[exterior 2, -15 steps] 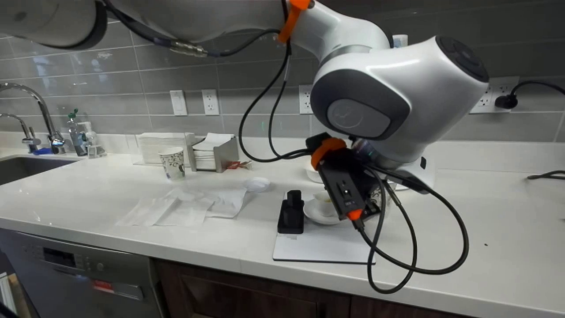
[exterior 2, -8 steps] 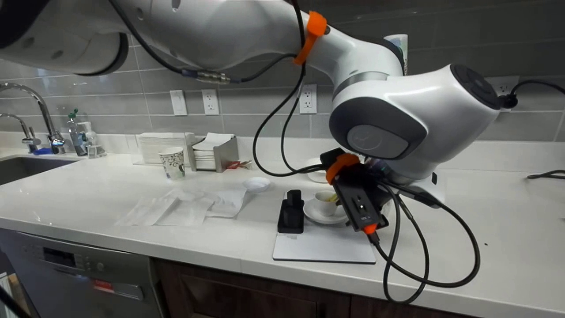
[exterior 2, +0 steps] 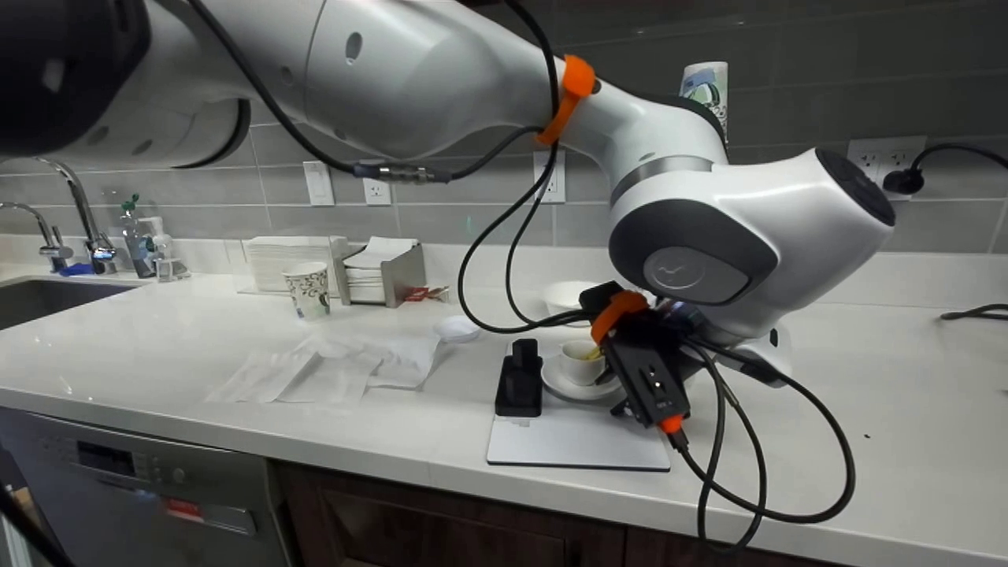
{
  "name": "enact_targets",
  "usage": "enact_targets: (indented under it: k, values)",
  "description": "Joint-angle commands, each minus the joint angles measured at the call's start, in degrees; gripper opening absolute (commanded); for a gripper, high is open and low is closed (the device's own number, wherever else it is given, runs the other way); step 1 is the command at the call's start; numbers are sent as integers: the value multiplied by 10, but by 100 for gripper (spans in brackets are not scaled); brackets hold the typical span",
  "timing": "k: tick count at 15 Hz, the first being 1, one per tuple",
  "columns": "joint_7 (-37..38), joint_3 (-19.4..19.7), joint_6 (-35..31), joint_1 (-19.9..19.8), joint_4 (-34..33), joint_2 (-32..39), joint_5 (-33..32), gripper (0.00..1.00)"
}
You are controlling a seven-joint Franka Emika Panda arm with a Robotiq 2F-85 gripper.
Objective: Put the plate with the mug on it onto the paper towel
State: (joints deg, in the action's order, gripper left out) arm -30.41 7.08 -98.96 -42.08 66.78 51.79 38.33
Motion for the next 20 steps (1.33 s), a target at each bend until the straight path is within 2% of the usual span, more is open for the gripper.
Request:
enact_targets:
  k: [1, 5, 8, 10, 11, 12, 13, 15, 18, 20]
  values:
    - [3, -32, 45, -25, -57, 31, -26, 45]
    - [0, -53, 71, -41, -88, 50, -27, 47]
    - [3, -62, 80, -47, -113, 68, -28, 37]
    - [5, -67, 83, -51, -130, 82, -30, 44]
    - [6, -70, 86, -53, -138, 88, -31, 38]
    - [7, -73, 90, -55, -147, 96, -31, 39]
    - [1, -61, 96, -49, -148, 97, -19, 37]
    - [0, -61, 105, -50, -162, 108, -20, 42]
    - [-3, -62, 117, -49, -179, 121, -19, 35]
    - [-4, -61, 121, -48, -186, 125, -19, 35]
